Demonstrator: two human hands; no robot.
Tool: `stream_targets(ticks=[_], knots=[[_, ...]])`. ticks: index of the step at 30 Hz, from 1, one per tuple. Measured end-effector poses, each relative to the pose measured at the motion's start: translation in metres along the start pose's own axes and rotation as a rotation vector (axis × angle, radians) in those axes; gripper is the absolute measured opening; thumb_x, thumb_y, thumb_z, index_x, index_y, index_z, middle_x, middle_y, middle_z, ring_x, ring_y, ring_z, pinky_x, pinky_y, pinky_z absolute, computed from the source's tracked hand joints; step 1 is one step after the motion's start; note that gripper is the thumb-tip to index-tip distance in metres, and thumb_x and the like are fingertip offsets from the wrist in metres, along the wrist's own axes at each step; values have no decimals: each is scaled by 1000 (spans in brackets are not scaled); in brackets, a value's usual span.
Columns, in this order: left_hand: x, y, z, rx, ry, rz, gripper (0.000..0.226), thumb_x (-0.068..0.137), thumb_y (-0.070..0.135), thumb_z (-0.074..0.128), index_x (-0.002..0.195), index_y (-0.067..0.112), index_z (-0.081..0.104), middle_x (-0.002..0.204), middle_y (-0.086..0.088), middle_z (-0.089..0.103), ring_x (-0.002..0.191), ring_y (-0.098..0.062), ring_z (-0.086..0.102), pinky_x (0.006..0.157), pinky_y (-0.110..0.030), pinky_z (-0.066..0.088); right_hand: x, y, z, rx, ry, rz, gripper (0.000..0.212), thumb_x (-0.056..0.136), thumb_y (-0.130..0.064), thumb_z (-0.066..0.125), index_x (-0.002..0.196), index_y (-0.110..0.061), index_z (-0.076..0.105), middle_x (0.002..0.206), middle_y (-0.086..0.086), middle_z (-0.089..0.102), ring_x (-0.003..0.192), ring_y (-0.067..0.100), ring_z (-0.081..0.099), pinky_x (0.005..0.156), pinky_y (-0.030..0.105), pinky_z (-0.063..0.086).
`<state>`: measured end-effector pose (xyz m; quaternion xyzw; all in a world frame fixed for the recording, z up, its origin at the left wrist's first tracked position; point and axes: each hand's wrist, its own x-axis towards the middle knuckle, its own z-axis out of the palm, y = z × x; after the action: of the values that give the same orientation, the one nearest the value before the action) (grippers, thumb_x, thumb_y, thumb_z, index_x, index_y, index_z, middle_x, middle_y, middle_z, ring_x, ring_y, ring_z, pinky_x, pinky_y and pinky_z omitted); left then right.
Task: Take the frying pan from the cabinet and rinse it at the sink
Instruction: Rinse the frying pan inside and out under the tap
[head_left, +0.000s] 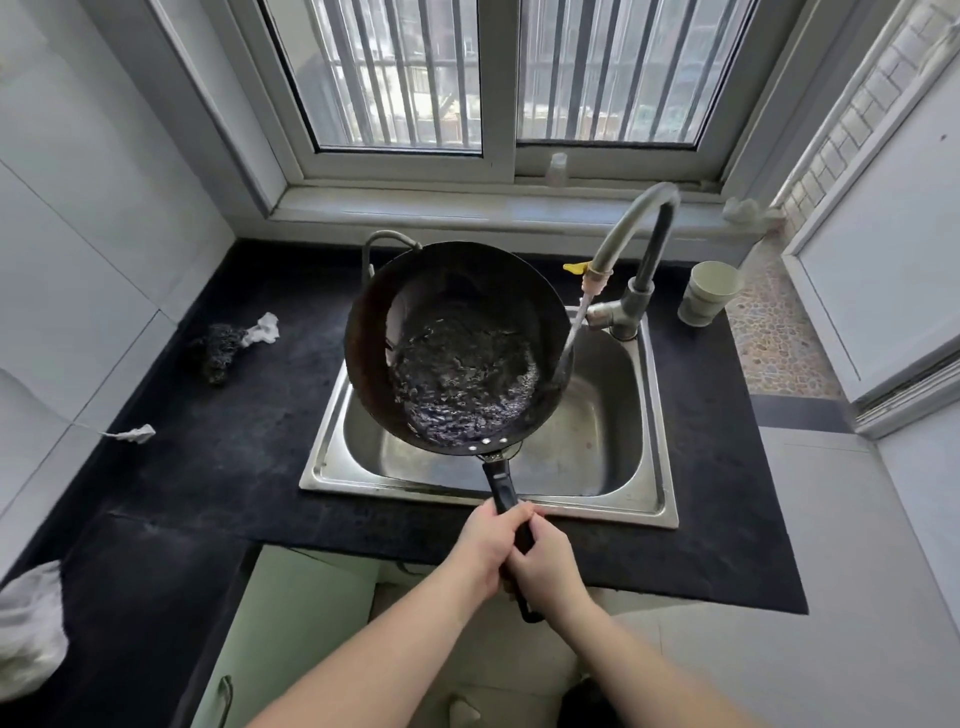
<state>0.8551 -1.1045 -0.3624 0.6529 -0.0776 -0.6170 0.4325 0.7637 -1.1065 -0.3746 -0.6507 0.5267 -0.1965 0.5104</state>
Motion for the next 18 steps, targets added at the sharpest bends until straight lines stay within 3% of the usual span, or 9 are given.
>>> stream_targets(ticks=[5,8,11,14,18], knots=[[-8,7,-2,32,32,-9,15,91,10,59,96,6,73,90,-11,72,79,-22,66,67,-26,53,-4,-10,5,146,-14,54,5,74,-33,59,77,-32,56,64,-9,63,56,-5,60,53,11,42],[-11,12,-4,44,51,-52,14,92,10,57,95,7,71,89,-13,69,76,-25,64,68,-29,50,-9,-22,6,270,-45,100,5,75,-29,60,78,-26,57,58,-4,63,47,3,59,46,18,44],[-16,15,-3,75,61,-87,11,93,9,56,92,8,67,76,-9,64,61,-22,59,55,-25,44,-12,-29,5,375,-77,167,7,80,-21,60,78,-15,59,48,-2,59,41,11,55,42,22,43],[-19,12,-5,160,68,-120,6,90,14,59,93,9,63,59,-6,55,39,-19,45,37,-14,28,-18,-31,7,466,-103,247,20,74,-28,57,81,-9,61,45,4,53,38,15,50,42,24,41],[-26,9,-7,184,57,-133,13,88,16,61,98,8,58,53,-6,51,31,-17,37,33,-11,23,-25,-34,6,580,-136,305,18,71,-23,56,82,-11,62,44,6,47,38,15,44,39,23,38]])
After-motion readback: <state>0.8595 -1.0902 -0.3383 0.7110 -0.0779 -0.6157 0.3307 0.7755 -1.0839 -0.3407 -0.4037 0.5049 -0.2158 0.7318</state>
